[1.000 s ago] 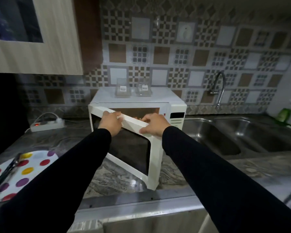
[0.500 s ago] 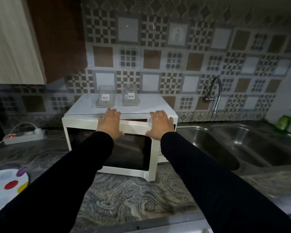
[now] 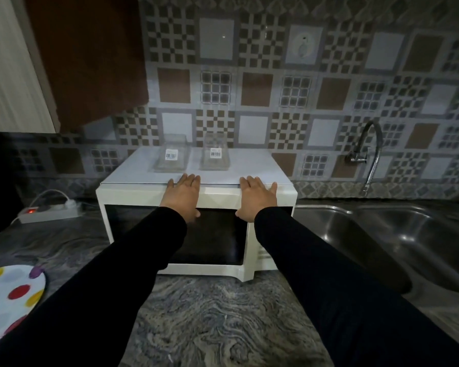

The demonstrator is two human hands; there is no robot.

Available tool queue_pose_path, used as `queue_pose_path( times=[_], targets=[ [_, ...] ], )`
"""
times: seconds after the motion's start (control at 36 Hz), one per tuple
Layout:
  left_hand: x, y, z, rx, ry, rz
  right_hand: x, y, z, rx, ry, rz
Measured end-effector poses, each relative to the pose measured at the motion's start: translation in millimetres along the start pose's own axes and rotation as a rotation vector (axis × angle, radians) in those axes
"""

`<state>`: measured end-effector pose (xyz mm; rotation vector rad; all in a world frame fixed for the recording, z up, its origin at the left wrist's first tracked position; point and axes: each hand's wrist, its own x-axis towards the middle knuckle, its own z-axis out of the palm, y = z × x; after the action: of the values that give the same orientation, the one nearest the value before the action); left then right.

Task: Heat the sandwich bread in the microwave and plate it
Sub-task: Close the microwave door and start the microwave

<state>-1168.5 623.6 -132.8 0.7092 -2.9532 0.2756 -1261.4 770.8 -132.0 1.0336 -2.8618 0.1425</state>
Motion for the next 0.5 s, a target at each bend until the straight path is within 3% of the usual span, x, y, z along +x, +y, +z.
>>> queue_pose_path(
  times=[0.5],
  targets=[
    [4, -3, 15, -0.076, 0.224, 0.039, 6, -4, 2, -0.085, 0.161, -0.040]
  ],
)
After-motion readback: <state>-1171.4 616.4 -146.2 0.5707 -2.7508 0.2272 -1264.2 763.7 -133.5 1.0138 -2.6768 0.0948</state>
